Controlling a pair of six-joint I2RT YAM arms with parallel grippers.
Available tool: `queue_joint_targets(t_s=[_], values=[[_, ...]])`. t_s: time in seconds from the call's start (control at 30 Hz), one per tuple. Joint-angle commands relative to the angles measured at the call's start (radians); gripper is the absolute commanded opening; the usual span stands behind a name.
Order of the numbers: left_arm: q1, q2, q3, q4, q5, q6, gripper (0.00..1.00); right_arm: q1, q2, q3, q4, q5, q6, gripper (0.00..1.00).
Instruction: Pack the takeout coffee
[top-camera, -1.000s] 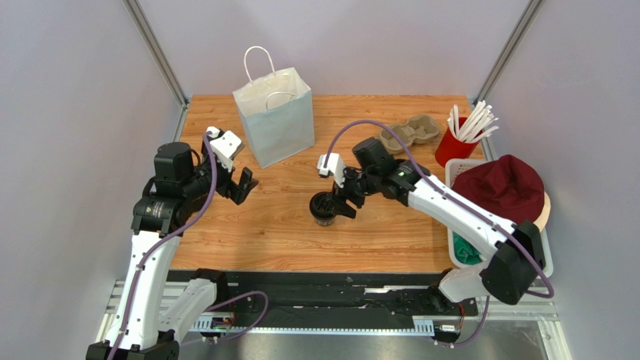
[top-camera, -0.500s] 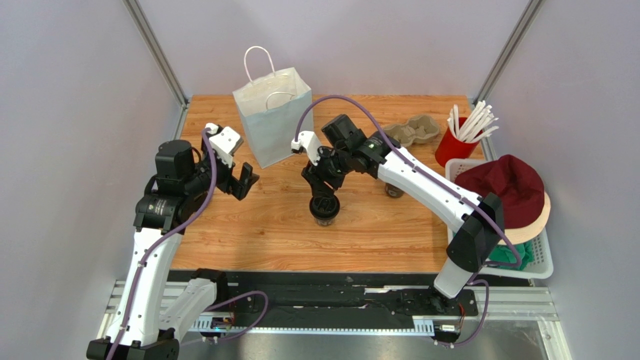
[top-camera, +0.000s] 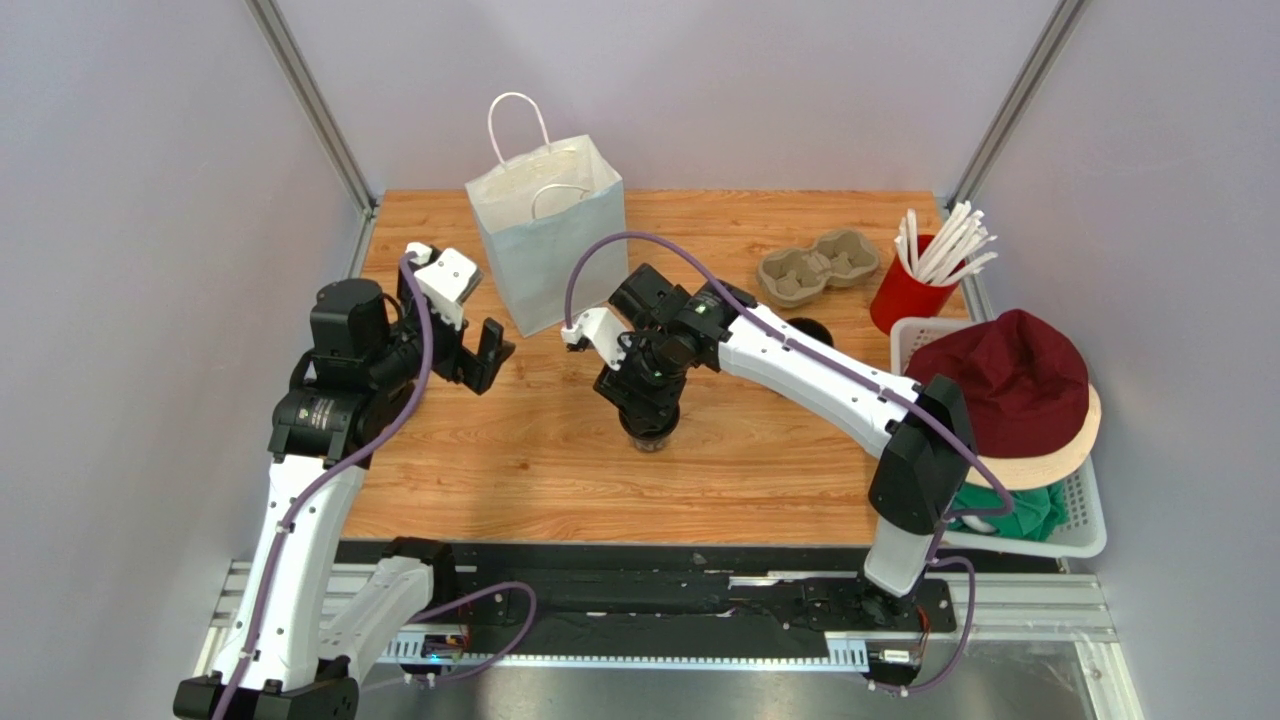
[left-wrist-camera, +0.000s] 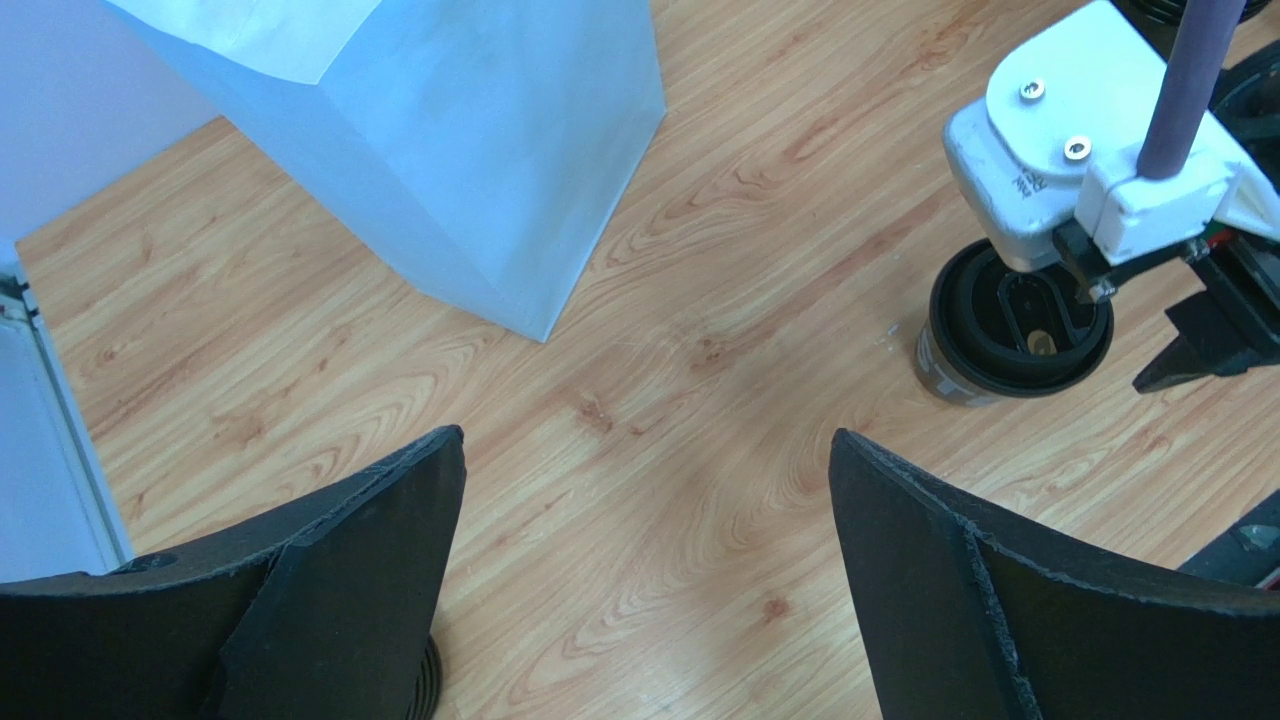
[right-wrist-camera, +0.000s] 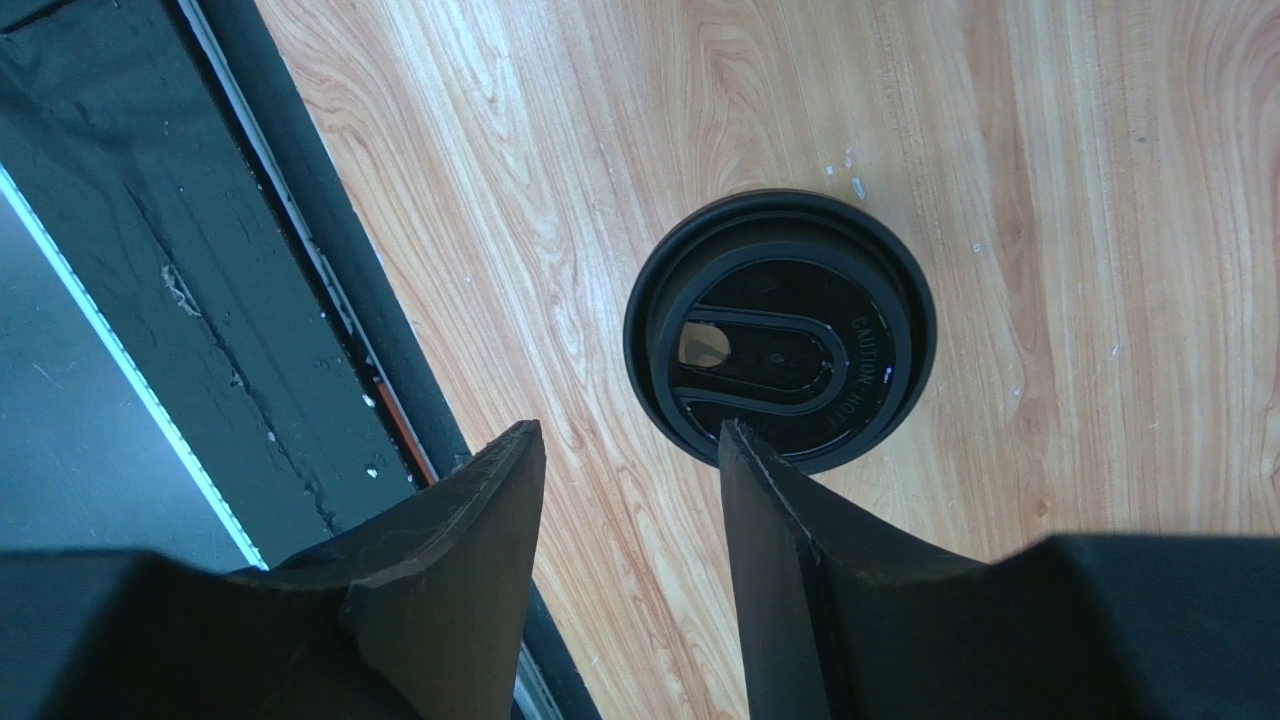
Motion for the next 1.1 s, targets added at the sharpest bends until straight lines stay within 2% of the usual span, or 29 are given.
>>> queue_joint_targets(t_s=[0.0, 0.53, 0.8, 1.07], values=[[0.008, 0.0, -0.008, 0.039, -0.004, -0.016, 0.99, 0.02, 0.016, 0.004, 0.003, 0.058, 0.042, 0.5], [0.01, -0.003, -0.014, 0.045, -0.001, -0.019, 0.99, 0.08, 0.07, -0.012, 0.072, 0.177, 0.064, 0.42], [0.011, -0.005, -0.016, 0.045, -0.001, -0.019, 0.99, 0.158, 0.054, -0.068, 0.124, 0.38, 0.042, 0.41], [0.013, -0.006, -0.016, 0.043, 0.004, -0.019, 0.99, 0.163, 0.039, -0.096, 0.162, 0.447, 0.032, 0.35]])
